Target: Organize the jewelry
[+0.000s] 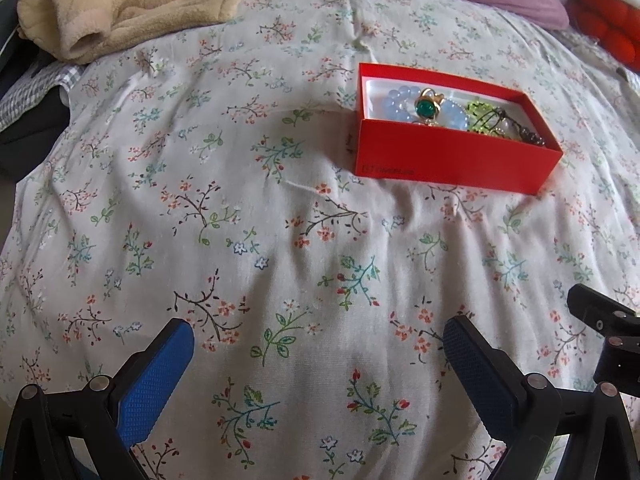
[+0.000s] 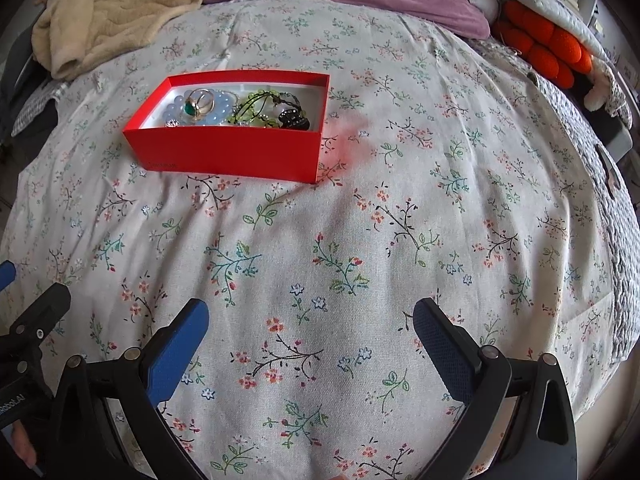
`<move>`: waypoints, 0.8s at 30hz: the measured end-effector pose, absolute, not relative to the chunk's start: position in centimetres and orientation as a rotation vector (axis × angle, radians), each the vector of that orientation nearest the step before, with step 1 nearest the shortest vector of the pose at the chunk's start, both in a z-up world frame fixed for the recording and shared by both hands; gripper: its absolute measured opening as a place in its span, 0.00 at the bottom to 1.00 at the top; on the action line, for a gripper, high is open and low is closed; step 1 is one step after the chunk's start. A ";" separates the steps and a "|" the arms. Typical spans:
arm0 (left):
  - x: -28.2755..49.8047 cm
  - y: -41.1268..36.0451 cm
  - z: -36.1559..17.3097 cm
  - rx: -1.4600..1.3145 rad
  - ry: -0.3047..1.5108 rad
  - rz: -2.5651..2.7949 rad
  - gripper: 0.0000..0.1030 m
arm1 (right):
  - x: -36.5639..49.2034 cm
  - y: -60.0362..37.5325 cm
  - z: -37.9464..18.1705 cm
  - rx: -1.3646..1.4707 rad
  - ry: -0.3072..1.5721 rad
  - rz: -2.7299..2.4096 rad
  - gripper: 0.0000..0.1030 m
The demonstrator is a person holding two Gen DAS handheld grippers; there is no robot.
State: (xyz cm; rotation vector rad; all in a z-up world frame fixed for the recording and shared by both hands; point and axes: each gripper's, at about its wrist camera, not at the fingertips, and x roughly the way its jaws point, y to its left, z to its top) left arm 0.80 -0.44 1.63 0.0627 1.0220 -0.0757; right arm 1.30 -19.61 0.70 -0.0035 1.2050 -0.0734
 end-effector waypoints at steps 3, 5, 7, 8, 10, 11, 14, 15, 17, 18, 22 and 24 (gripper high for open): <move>0.8 -0.5 1.6 0.064 1.021 -0.077 0.99 | 1.3 -19.6 0.7 -0.002 1.208 -0.075 1.00; 0.7 -0.6 1.6 0.064 1.021 -0.074 0.99 | 1.3 -19.6 0.8 -0.002 1.208 -0.074 1.00; 0.8 -0.6 1.6 0.063 1.022 -0.073 0.99 | 1.3 -19.6 0.8 -0.002 1.207 -0.072 1.00; 0.8 -0.6 1.6 0.063 1.023 -0.073 0.99 | 1.3 -19.6 0.8 -0.003 1.207 -0.070 1.00; 0.8 -0.6 1.5 0.062 1.025 -0.072 0.99 | 1.3 -19.5 0.7 -0.004 1.208 -0.069 1.00; 0.8 -0.5 1.5 0.062 1.025 -0.073 0.99 | 1.3 -19.5 0.7 -0.004 1.208 -0.069 1.00; 0.8 -0.6 1.5 0.058 1.027 -0.073 0.99 | 1.3 -19.4 0.7 -0.007 1.208 -0.069 1.00; 0.8 -0.6 1.6 0.057 1.027 -0.074 0.99 | 1.3 -19.4 0.7 -0.007 1.209 -0.069 1.00; 0.8 -0.6 1.5 0.054 1.029 -0.074 0.99 | 1.4 -19.3 0.6 -0.010 1.210 -0.070 1.00; 0.9 -0.5 1.5 0.051 1.031 -0.076 0.99 | 1.4 -19.2 0.6 -0.011 1.210 -0.070 1.00; 1.0 -0.4 1.1 0.040 1.042 -0.081 0.99 | 1.4 -18.8 0.2 -0.021 1.214 -0.071 1.00; 1.1 -0.2 0.7 0.025 1.040 -0.078 0.99 | 1.5 -18.6 -0.2 -0.028 1.215 -0.079 1.00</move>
